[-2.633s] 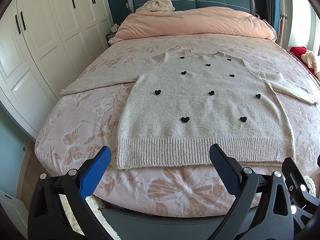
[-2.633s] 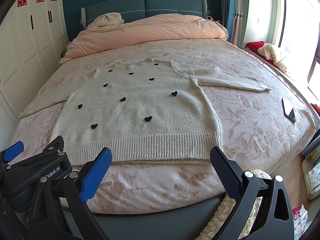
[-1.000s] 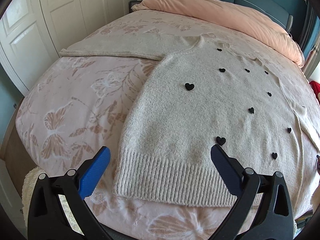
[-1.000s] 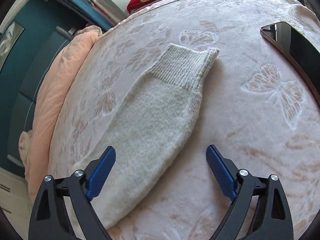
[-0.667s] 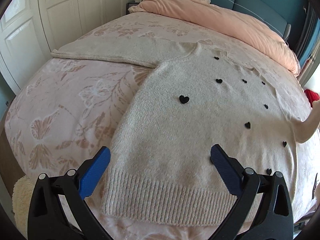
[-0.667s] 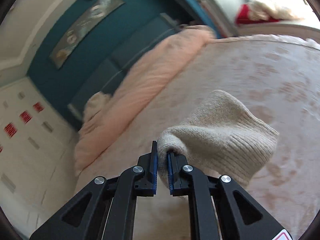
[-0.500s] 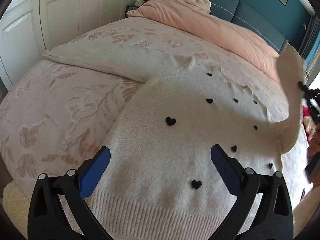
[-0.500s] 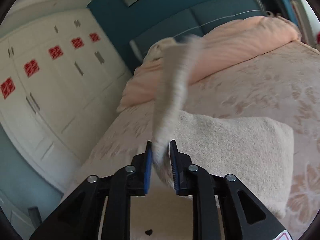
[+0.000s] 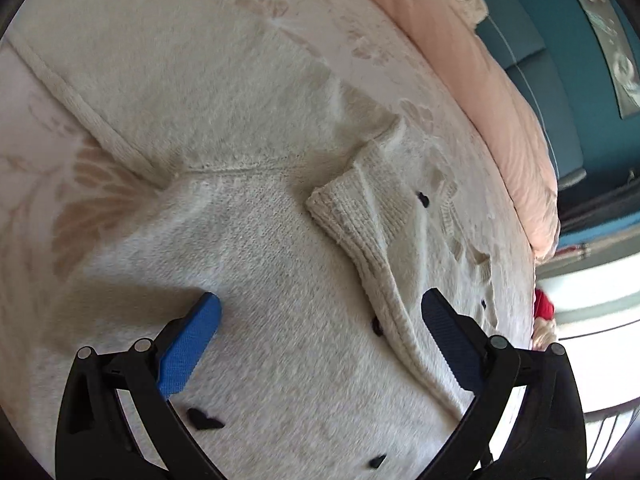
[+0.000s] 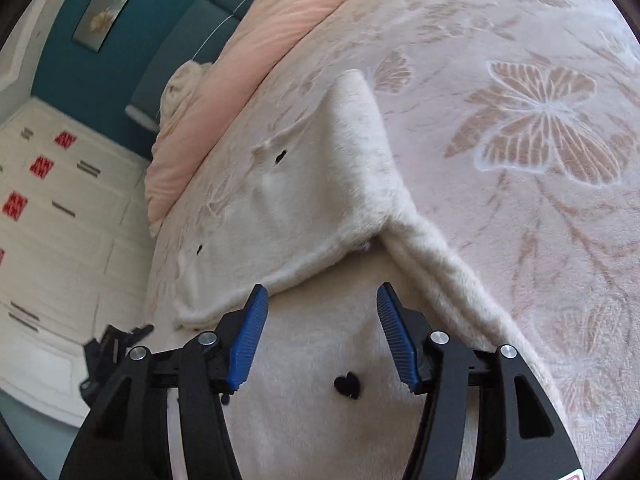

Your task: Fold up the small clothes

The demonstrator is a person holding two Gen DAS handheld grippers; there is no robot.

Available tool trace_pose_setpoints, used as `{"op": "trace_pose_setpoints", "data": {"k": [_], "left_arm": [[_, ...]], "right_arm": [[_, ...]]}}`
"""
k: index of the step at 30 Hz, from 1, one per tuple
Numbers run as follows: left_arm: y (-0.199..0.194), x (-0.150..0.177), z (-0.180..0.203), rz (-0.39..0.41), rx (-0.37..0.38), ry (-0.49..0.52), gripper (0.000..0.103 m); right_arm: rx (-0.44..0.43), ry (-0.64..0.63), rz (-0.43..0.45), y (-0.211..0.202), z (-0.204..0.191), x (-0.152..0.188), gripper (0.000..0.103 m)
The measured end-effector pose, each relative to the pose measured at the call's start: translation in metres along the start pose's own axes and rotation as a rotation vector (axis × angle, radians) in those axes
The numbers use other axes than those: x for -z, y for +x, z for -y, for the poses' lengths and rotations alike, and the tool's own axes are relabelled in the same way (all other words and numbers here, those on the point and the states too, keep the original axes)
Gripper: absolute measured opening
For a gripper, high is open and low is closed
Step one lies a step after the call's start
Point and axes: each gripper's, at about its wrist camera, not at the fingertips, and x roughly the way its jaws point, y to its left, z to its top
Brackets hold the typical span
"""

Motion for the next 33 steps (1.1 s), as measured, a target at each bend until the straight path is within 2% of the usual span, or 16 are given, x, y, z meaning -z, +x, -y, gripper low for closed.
{"op": "trace_pose_setpoints", "data": {"k": [3, 4, 5, 7, 9, 10, 11, 13, 15, 19, 21, 22, 23, 28, 31, 33], "left_arm": [[0.009, -0.002, 0.012, 0.061, -0.038, -0.044, 0.095], [0.010, -0.003, 0.019, 0.072, -0.038, -0.032, 0.076], [0.011, -0.004, 0.026, 0.072, -0.019, -0.012, 0.044], [0.010, -0.007, 0.038, 0.051, 0.071, 0.018, 0.024], [0.008, -0.006, 0.045, 0.072, 0.057, 0.052, 0.024], [0.013, -0.005, 0.046, 0.072, 0.035, 0.083, 0.023], [0.022, -0.006, 0.044, 0.058, 0.003, 0.102, 0.020], [0.036, 0.000, 0.033, 0.025, -0.025, 0.094, 0.014], [0.032, 0.004, 0.028, 0.055, -0.007, 0.107, 0.014], [0.021, 0.005, 0.026, 0.053, 0.017, 0.097, 0.015], [0.005, -0.002, 0.013, 0.063, 0.035, 0.075, 0.026], [-0.009, -0.006, 0.001, 0.084, 0.027, 0.060, 0.042], [-0.025, -0.012, -0.015, 0.120, 0.018, 0.043, 0.056], [-0.109, -0.076, -0.130, 0.337, -0.165, -0.115, 0.078], [-0.146, -0.127, -0.213, 0.428, -0.264, -0.309, 0.079], [-0.164, -0.157, -0.254, 0.491, -0.253, -0.417, 0.079]], "right_arm": [[-0.019, 0.077, -0.004, 0.020, 0.006, -0.016, 0.061], [-0.019, 0.078, 0.001, 0.026, 0.003, -0.021, 0.046], [-0.030, 0.071, 0.016, 0.027, -0.001, -0.026, 0.009], [-0.066, 0.073, 0.083, 0.016, -0.008, -0.037, 0.008], [-0.100, 0.073, 0.182, -0.007, -0.006, -0.044, 0.007], [-0.070, 0.067, 0.214, -0.012, 0.000, -0.046, 0.007], [-0.006, 0.070, 0.211, -0.009, 0.012, -0.047, 0.007], [0.110, 0.108, 0.105, 0.011, 0.045, -0.044, 0.005], [0.076, 0.088, 0.109, 0.007, 0.049, -0.042, 0.005], [0.105, 0.045, 0.091, -0.004, 0.032, -0.043, 0.013], [0.138, 0.018, 0.100, -0.019, 0.022, -0.029, 0.016], [0.155, -0.020, 0.100, -0.026, 0.016, -0.020, 0.020], [0.174, -0.073, 0.094, -0.032, 0.007, -0.009, 0.026], [0.275, -0.395, 0.026, -0.057, -0.035, 0.077, 0.040], [0.286, -0.463, -0.054, -0.064, -0.044, 0.125, 0.045], [0.274, -0.445, -0.108, -0.068, -0.044, 0.150, 0.045]]}}
